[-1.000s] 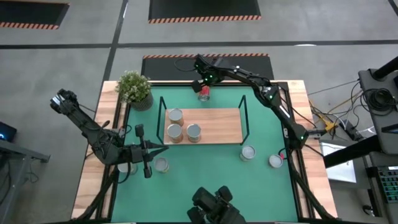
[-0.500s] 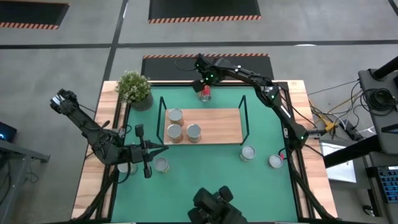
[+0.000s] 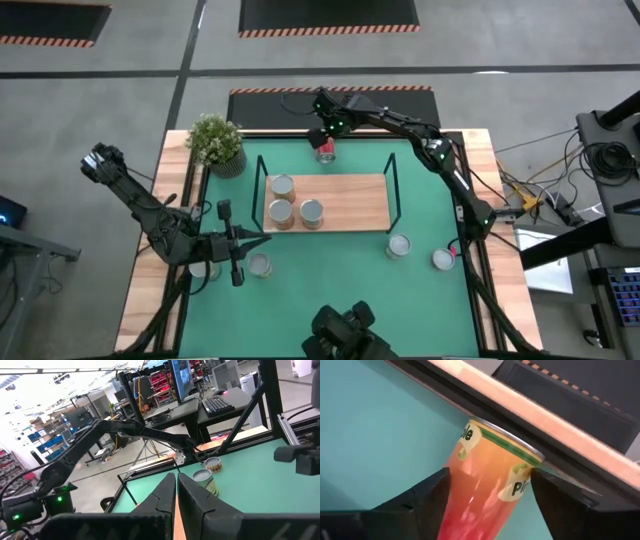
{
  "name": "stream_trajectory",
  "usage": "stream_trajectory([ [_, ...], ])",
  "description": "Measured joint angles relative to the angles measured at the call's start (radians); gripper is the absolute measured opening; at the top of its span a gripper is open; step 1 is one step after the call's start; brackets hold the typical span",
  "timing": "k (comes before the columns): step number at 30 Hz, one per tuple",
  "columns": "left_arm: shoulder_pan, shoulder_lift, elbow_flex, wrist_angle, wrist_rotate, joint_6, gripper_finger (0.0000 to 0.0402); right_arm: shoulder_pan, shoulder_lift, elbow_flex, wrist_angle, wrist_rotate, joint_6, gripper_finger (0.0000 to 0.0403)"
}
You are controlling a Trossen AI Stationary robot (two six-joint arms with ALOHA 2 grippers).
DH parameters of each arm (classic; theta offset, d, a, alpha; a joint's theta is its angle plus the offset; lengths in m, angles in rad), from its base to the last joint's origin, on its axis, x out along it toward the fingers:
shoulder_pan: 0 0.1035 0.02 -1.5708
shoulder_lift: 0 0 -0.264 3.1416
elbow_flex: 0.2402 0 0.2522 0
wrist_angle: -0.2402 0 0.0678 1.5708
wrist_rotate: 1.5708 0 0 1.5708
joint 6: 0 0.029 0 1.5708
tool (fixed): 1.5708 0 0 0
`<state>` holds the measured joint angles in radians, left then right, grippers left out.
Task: Pick and place cans onto a shelf
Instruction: Put the canned pineapple on the shelf
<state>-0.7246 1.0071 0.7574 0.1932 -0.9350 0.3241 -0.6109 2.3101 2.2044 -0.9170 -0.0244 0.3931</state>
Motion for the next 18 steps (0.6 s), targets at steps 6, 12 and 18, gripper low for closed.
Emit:
stream_trajectory([
  [6,0.000,0.000,0.000,0.000,0.000,0.000,0.0001,-0.002,-0.002,-0.062,0.009,-0.008,0.004,0.0332],
  [12,0.000,0.000,0.000,0.000,0.000,0.000,0.0001,-0.003,0.002,-0.140,0.090,-0.009,-0.012,0.0366],
  [18,0.000,0.000,0.000,0.000,0.000,0.000,0.0001,-0.003,0.002,-0.158,0.085,-0.001,-0.062,0.0332],
])
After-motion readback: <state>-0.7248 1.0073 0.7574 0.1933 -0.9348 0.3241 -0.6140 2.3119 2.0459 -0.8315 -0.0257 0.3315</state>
